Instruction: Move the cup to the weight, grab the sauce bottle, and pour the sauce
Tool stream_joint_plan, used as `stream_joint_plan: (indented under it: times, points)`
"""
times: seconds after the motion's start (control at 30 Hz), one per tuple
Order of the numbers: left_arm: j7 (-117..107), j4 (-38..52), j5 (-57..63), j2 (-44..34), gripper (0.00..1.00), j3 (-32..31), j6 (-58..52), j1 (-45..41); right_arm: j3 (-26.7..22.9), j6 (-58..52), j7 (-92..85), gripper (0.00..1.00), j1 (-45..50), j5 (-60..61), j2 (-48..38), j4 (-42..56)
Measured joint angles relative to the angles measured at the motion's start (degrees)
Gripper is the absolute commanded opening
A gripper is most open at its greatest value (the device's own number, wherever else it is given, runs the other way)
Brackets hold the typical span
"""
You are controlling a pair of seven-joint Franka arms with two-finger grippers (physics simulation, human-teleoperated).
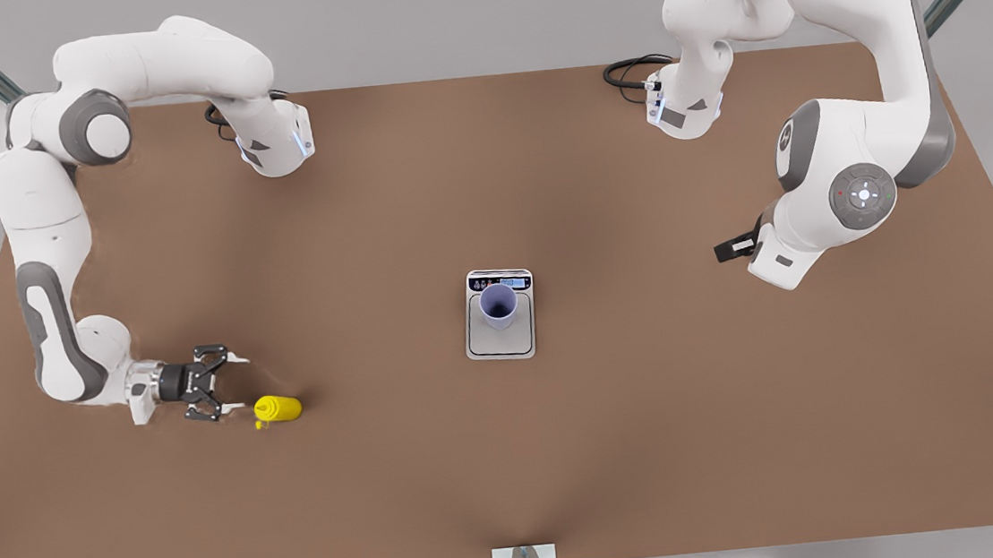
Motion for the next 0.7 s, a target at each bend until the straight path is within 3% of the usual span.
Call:
stream_joint_plan:
  times: [0.03,0.07,0.1,0.17,0.23,0.27,0.37,0.43,0.5,0.53,0.57,0.7]
  points:
    - [0.0,0.0,0.0,0.0,1.0,0.0,-0.1,0.0,0.1,-10.4,6.3,1.0,-4.5,-5.8,-10.9,0.9]
    - [0.0,0.0,0.0,0.0,1.0,0.0,-0.1,0.0,0.5,-21.7,23.2,1.0,-4.4,-10.6,-17.2,14.0]
    - [0.0,0.0,0.0,0.0,1.0,0.0,-0.1,0.0,1.0,-29.2,40.8,1.0,-0.2,-11.1,-17.4,29.1]
    - [0.0,0.0,0.0,0.0,1.0,0.0,-0.1,0.0,0.5,-30.2,65.1,1.0,11.6,-12.8,-19.3,37.1]
    - [0.0,0.1,0.0,-0.1,1.0,0.0,-0.2,0.0,0.4,-20.3,77.7,1.0,25.3,-33.6,-24.4,35.8]
    - [0.4,1.0,0.0,-0.1,1.0,0.1,-0.2,0.3,0.6,-12.8,91.4,1.0,31.4,-44.5,-27.7,28.6]
    - [1.0,4.9,-0.1,-0.1,1.0,0.9,-0.2,0.7,0.5,-1.1,129.7,1.0,28.4,-57.1,-35.4,8.8]
    - [4.2,7.7,-0.1,-0.1,1.0,1.5,-3.2,0.7,0.3,1.5,133.9,1.0,28.0,-58.7,-37.9,4.7]
    - [8.1,8.6,-0.2,-0.1,1.0,1.5,-4.5,2.4,-0.2,0.0,134.2,1.0,29.0,-57.6,-37.7,6.8]
    - [8.3,8.6,-0.2,-0.1,1.0,1.5,-4.6,2.1,-11.3,0.3,134.1,1.0,38.4,-54.9,-37.8,6.6]
    - [8.3,8.6,-0.2,-0.1,1.0,1.5,-4.7,1.8,-14.6,0.3,134.5,1.0,40.2,-53.9,-37.7,5.3]
    - [8.3,8.6,-0.2,-0.1,1.0,1.5,-4.7,2.0,-14.7,-0.2,133.2,1.0,39.0,-51.7,-35.0,11.3]
